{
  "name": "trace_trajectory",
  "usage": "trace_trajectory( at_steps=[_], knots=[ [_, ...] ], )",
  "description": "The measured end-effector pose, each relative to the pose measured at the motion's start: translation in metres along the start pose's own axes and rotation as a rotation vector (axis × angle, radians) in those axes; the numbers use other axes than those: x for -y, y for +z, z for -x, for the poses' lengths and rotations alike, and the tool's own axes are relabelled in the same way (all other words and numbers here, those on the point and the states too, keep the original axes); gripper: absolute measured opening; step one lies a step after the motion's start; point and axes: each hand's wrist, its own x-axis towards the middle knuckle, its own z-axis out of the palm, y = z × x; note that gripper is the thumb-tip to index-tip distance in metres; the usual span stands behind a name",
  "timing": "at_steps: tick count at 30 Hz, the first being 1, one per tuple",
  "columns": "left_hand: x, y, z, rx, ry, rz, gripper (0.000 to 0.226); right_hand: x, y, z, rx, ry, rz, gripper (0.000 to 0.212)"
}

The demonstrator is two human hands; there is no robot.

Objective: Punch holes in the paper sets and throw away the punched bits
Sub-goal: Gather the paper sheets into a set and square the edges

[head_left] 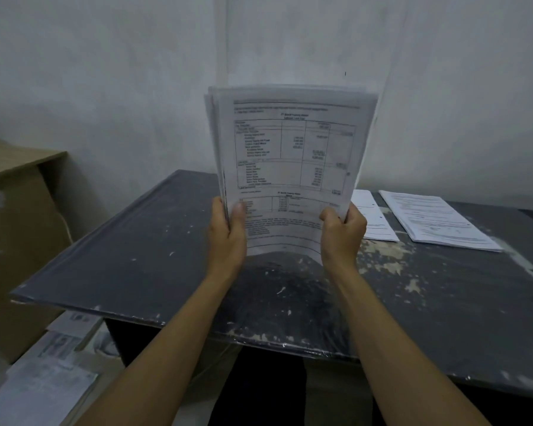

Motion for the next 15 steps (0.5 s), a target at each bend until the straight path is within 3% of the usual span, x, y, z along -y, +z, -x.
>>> trace_trajectory(
  at_steps=[11,15],
  knots=[
    [-0.004,0.009,0.001,0.049,-0.033,0.047,0.015,-0.007,-0.004,-0.002,-0.004,0.072,0.000,0.015],
    [-0.005,0.004,0.000,0.077,-0.033,0.047,0.016,-0.018,-0.012,-0.001,0.027,0.194,0.019,0.014]
  ],
)
